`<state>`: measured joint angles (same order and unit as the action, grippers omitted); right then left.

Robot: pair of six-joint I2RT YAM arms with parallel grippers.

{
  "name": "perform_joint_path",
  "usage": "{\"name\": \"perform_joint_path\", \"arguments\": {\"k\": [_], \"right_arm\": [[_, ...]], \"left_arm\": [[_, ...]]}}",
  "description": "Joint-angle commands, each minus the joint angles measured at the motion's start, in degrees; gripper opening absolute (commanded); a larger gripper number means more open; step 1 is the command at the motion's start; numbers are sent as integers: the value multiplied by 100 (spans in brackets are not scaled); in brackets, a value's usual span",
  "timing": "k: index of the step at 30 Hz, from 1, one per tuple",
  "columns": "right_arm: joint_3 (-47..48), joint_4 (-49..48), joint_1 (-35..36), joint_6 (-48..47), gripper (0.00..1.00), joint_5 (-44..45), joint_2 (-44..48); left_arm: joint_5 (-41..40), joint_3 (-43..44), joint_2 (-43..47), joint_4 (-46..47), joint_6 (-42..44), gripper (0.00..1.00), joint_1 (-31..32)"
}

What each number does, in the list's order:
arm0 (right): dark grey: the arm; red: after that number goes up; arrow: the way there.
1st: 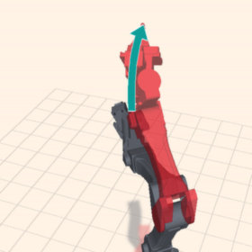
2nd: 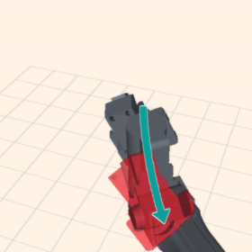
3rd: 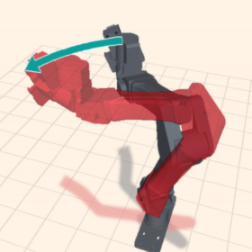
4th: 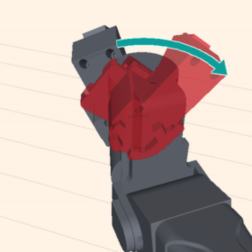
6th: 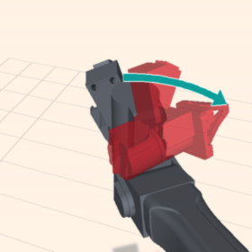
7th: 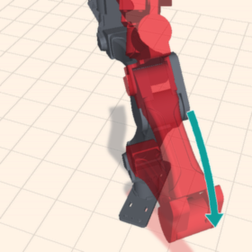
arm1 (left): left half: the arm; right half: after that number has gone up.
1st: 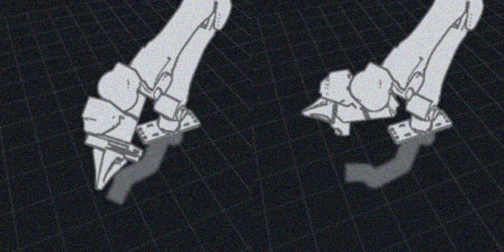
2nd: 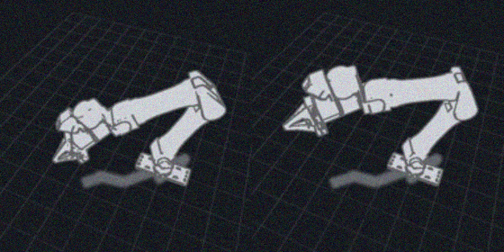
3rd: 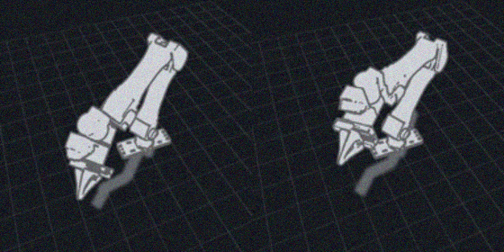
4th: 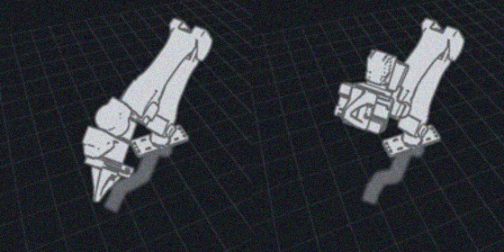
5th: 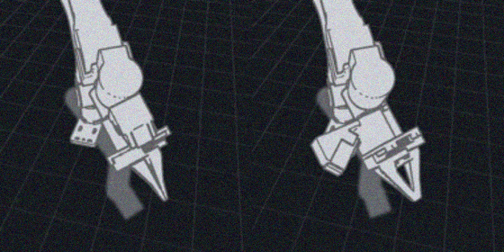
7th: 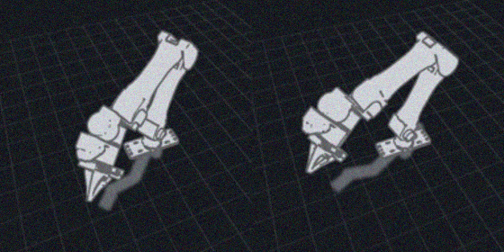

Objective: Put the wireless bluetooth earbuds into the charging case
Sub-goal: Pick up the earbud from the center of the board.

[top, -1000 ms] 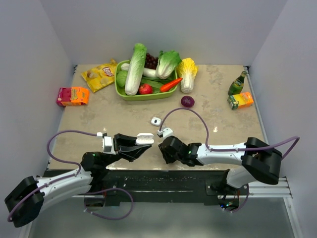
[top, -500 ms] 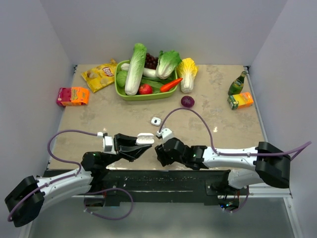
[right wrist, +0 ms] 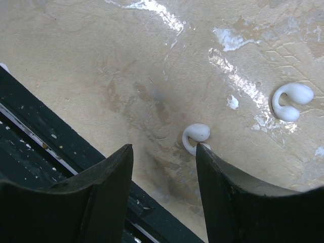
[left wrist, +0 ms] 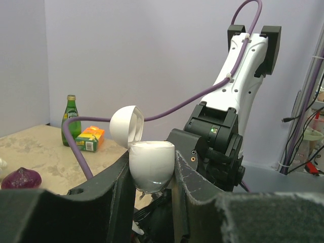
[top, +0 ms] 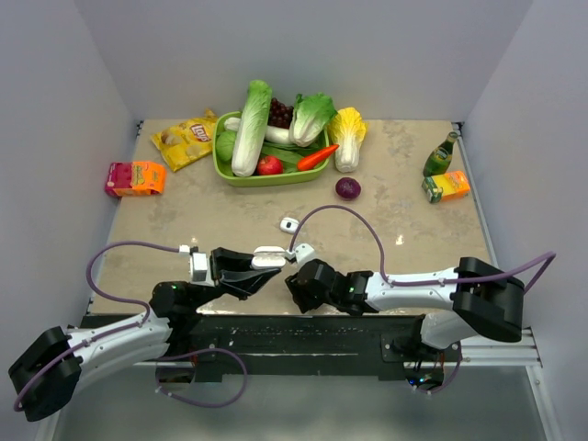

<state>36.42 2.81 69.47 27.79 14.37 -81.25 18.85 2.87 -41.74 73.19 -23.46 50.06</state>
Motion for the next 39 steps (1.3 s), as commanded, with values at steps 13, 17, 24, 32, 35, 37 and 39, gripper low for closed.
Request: {"name": "perform_joint_path", "arguments": {"k": [13, 17, 24, 32, 35, 37, 39], "right_arm": [[58, -35, 5, 192, 59, 320, -180], [67, 53, 5, 227, 56, 575, -145], [67, 211, 5, 244, 43, 874, -40], [40, 229, 5, 271, 36, 1006, -13], [49, 273, 5, 306, 33, 1076, -31], [66, 317, 5, 332, 30, 1129, -31], [67, 343, 14, 358, 25, 1199, 4]], "left_arm": [[-31, -1034, 8, 1523, -62, 0, 39], [-39, -1017, 8, 1523, -53, 0, 39], [-39, -999, -19, 1514, -53, 0, 47], [-31, -999, -45, 1514, -62, 0, 39], [-31, -1008, -36, 1514, -71, 0, 39], [-31, -999, -28, 1514, -71, 0, 39], [-31, -1008, -19, 1506, -71, 0, 39]]}}
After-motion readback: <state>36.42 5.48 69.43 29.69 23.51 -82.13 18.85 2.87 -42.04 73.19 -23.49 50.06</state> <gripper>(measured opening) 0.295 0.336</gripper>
